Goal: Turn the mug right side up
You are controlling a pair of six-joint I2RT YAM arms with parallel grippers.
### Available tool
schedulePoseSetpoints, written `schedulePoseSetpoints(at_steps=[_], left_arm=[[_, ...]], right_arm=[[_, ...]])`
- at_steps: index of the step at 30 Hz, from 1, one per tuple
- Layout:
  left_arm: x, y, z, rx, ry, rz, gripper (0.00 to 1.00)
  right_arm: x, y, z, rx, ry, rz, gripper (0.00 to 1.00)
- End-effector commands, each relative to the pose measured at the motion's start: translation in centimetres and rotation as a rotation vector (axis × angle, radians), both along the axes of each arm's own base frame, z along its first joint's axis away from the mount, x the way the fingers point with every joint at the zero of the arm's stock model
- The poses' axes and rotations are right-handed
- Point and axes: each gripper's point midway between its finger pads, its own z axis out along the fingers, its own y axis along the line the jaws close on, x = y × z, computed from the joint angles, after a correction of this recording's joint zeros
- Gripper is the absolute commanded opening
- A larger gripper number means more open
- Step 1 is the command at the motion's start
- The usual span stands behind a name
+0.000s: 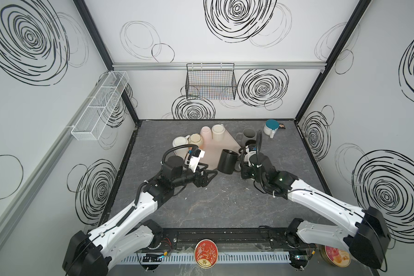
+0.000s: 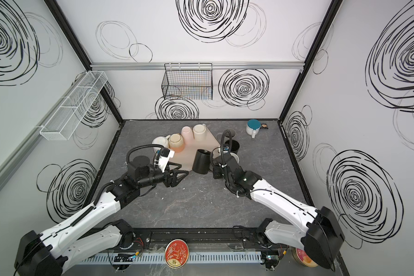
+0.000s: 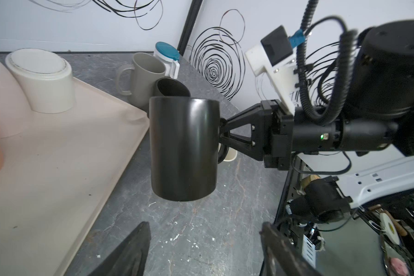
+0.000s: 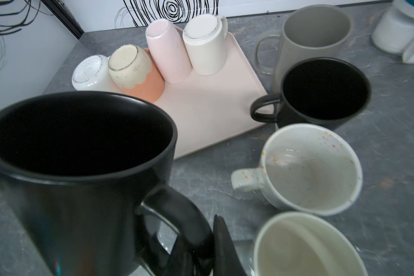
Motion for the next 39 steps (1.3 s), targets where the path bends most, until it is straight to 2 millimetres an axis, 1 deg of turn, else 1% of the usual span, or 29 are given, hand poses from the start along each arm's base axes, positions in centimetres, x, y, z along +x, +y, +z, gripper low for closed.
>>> schedulePoseSetpoints(at_steps=[1,3,6,11,13,14,16,19,22,24,25,26,28,31,36,39], left_arm=[[-0.9,0.1,0.3,-0.057,0.002,-0.003,0.76],[-1.1,0.0,-0.1,-0.058,0.007,-0.003,0.75],[-1.5,-0.7,-1.4,-0.03,0.031,-0.014,0.71],[-3.1,-3.4,-4.0,0.029,0.056,-0.051,0.65],[-3.6,-4.4,-4.9,0.02,0.095,-0.045,0.62],[-3.7,-4.8,-5.3,0.015,0.103,-0.039,0.6],[-4.0,-5.4,-6.1,-0.005,0.122,-0.022,0.56],[-4.6,-6.4,-6.8,-0.049,0.139,-0.011,0.49],[-5.0,-7.4,-8.0,-0.038,0.152,-0.006,0.44],[-5.1,-7.8,-9.2,-0.012,0.175,0.006,0.42],[-4.9,-8.1,-9.1,-0.028,0.174,0.014,0.4],[-4.8,-8.3,-9.5,-0.03,0.185,0.021,0.38],[-4.7,-8.6,-10.0,-0.039,0.201,0.027,0.36],[-5.0,-9.5,-10.5,-0.056,0.211,0.018,0.34],[-5.9,-11.5,-11.4,-0.059,0.241,-0.037,0.3],[-6.4,-12.2,-12.1,-0.044,0.257,-0.052,0.28]], right_arm=[[-1.5,-1.5,1.6,0.011,-0.095,-0.018,0.0],[-3.0,-2.3,0.9,-0.003,-0.104,-0.012,0.0],[-4.4,-4.2,-0.4,-0.051,-0.104,-0.062,0.0],[-5.8,-6.4,-2.3,-0.142,-0.123,-0.18,0.0],[-6.2,-7.4,-2.8,-0.173,-0.146,-0.254,0.0],[-6.3,-7.6,-3.1,-0.182,-0.154,-0.273,0.0],[-6.7,-7.3,-3.7,-0.204,-0.162,-0.281,0.0],[-7.1,-6.8,-5.0,-0.245,-0.157,-0.275,0.0],[-7.6,-6.9,-6.4,-0.251,-0.107,-0.297,0.0],[-8.0,-6.6,-7.3,-0.253,-0.078,-0.268,0.0],[-8.2,-6.3,-7.6,-0.247,-0.068,-0.247,0.0],[-8.4,-5.9,-8.1,-0.245,-0.057,-0.219,0.0],[-8.9,-6.0,-9.0,-0.239,-0.032,-0.199,0.0],[-9.3,-6.2,-10.5,-0.243,-0.007,-0.171,0.03],[-9.5,-5.9,-10.9,-0.261,0.0,-0.146,0.05],[-9.7,-5.0,-11.0,-0.267,0.009,-0.106,0.08]])
